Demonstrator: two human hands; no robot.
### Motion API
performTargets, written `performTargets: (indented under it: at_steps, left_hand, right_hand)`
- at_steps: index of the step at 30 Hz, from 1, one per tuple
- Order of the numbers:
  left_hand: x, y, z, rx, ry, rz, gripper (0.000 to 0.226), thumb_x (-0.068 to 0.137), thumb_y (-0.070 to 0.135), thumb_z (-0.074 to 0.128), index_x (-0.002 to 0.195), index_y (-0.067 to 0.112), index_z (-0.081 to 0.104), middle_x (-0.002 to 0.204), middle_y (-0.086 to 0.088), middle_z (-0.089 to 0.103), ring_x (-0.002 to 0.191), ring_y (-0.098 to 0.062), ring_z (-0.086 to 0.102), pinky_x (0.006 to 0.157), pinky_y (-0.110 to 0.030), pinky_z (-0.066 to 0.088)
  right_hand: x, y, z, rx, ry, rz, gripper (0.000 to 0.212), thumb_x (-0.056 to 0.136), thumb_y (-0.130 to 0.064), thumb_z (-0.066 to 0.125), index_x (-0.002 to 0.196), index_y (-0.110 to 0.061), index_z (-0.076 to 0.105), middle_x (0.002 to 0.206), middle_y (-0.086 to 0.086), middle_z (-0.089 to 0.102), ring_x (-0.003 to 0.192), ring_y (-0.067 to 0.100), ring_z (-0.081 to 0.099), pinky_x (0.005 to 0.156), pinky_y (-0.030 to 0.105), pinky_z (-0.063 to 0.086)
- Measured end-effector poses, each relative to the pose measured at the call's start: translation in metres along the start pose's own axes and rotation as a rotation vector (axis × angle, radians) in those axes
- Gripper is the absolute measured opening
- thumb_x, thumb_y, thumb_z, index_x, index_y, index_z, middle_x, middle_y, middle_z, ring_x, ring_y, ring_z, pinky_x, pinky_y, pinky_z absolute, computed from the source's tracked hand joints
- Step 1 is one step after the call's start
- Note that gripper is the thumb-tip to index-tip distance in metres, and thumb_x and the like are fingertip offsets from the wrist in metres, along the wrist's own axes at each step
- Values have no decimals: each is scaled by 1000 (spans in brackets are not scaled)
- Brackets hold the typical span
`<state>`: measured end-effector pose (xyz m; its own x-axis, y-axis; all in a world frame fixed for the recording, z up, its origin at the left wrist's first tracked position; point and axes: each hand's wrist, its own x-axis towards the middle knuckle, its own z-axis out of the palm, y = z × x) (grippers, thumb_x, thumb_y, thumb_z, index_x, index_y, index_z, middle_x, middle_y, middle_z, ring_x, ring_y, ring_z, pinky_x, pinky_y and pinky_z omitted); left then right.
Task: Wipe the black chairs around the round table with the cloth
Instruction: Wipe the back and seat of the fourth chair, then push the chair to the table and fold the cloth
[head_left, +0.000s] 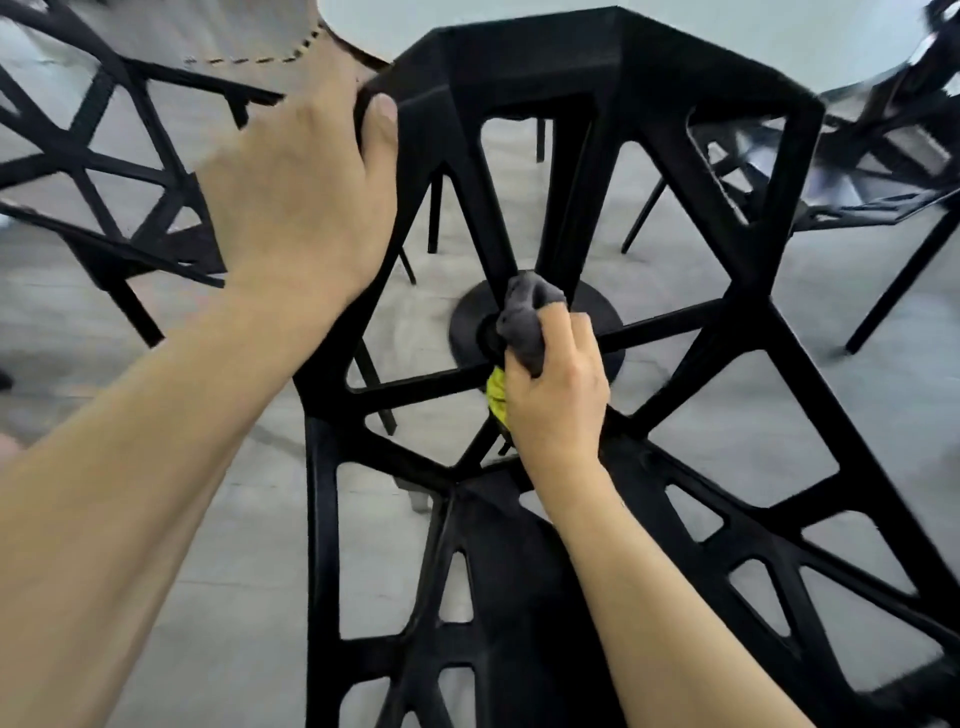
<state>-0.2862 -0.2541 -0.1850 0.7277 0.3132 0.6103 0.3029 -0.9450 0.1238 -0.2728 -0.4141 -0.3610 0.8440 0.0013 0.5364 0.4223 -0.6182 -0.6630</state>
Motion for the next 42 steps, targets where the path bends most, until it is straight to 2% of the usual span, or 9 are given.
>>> performTargets:
  at_steps: [3, 8, 14, 19, 22, 24, 28, 36, 42]
  left_hand:
    - [2, 1, -4, -21, -51, 2, 40, 107, 41, 29, 124, 12, 50, 99, -17, 62, 89, -42, 56, 70, -42, 29]
    - [3, 1, -15, -87, -155, -34, 34, 108, 40, 30, 118, 13, 48, 86, -1, 50, 88, -42, 60, 68, -42, 28]
    - [13, -4, -30, -224, -354, -41, 23, 108, 37, 30, 106, 17, 41, 81, 0, 50, 69, -28, 42, 61, -38, 28]
    - [27, -16, -47, -346, -645, 38, 25, 107, 20, 35, 127, 5, 43, 94, -9, 48, 85, -37, 53, 67, -41, 34]
    - [34, -22, -72, -191, -777, 180, 45, 104, 20, 41, 146, 7, 33, 117, -19, 51, 100, -43, 53, 75, -48, 43]
    - [40, -22, -94, -64, -797, 303, 57, 102, 25, 45, 154, 11, 27, 132, -18, 48, 105, -41, 53, 85, -50, 46]
    - [51, -10, -145, -20, -799, 463, 56, 98, 25, 50, 153, 18, 37, 144, -9, 45, 119, -35, 51, 94, -47, 42]
    - [70, 19, -219, -178, -677, 703, 40, 96, 26, 49, 133, 16, 59, 131, -5, 61, 121, -26, 56, 101, -43, 41]
    - [106, 39, -209, -171, -775, 964, 48, 93, 33, 32, 130, 18, 58, 131, -7, 60, 119, -28, 57, 100, -43, 44]
  right_hand:
    - [-2, -4, 1, 4, -31, 84, 19, 85, -10, 66, 100, -5, 55, 94, 6, 50, 80, 27, 51, 57, 33, 42]
    - [-43, 16, -26, -132, -406, 494, 25, 93, -21, 58, 116, -26, 53, 110, -4, 54, 100, 25, 58, 76, 40, 50]
    - [-15, -41, -87, -11, -251, 571, 12, 94, -28, 61, 100, -29, 51, 98, -6, 52, 83, 13, 56, 70, 37, 50]
    - [-3, -103, -134, -11, -208, 593, 20, 92, -27, 65, 109, -31, 55, 101, -5, 51, 86, 19, 58, 73, 43, 55]
    - [-4, -137, -166, 5, -191, 639, 24, 91, -25, 66, 111, -32, 55, 103, -6, 50, 89, 18, 59, 75, 42, 56]
    - [-4, -156, -186, -3, -195, 659, 25, 91, -24, 68, 112, -32, 56, 105, -6, 50, 91, 17, 57, 76, 41, 56]
    - [3, -183, -225, -24, -215, 692, 26, 92, -25, 69, 114, -32, 57, 105, -7, 50, 94, 16, 55, 76, 41, 56]
    - [31, -237, -296, -20, -183, 719, 25, 94, -26, 67, 114, -34, 55, 107, -7, 50, 92, 16, 58, 76, 39, 55]
    - [44, -255, -315, -139, -124, 760, 27, 93, -26, 69, 116, -30, 57, 104, -6, 50, 91, 17, 56, 73, 36, 54]
